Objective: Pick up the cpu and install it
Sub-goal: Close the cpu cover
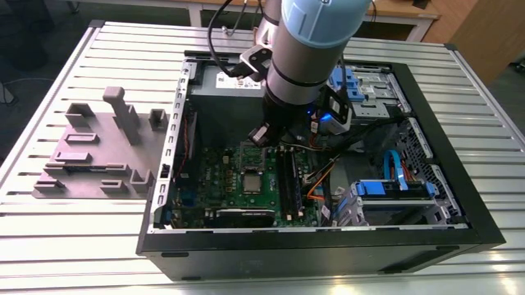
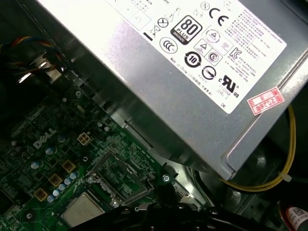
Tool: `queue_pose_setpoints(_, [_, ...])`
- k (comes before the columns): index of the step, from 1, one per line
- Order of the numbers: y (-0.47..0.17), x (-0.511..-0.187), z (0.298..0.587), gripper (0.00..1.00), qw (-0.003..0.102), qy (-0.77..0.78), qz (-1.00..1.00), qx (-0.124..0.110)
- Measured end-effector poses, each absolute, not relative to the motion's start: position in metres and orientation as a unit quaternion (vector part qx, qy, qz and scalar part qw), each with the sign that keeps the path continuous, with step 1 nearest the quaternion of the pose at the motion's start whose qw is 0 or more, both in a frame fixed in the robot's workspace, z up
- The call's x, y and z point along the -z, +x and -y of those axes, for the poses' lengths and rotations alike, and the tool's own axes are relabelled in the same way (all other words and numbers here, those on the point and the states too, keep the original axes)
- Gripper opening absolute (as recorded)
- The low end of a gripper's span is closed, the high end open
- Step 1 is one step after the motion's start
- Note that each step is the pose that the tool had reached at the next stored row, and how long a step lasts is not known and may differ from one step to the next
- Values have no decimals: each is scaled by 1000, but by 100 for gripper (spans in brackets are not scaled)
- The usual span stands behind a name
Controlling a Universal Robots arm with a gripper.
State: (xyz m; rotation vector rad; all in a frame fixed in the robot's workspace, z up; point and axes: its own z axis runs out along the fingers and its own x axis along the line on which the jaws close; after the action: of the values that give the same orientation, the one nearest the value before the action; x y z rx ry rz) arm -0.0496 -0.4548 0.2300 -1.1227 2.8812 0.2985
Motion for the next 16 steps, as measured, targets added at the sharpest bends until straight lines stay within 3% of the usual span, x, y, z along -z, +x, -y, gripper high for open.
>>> queue_pose_setpoints(16, [-53,-234,455,11,19,-370,-924,-95])
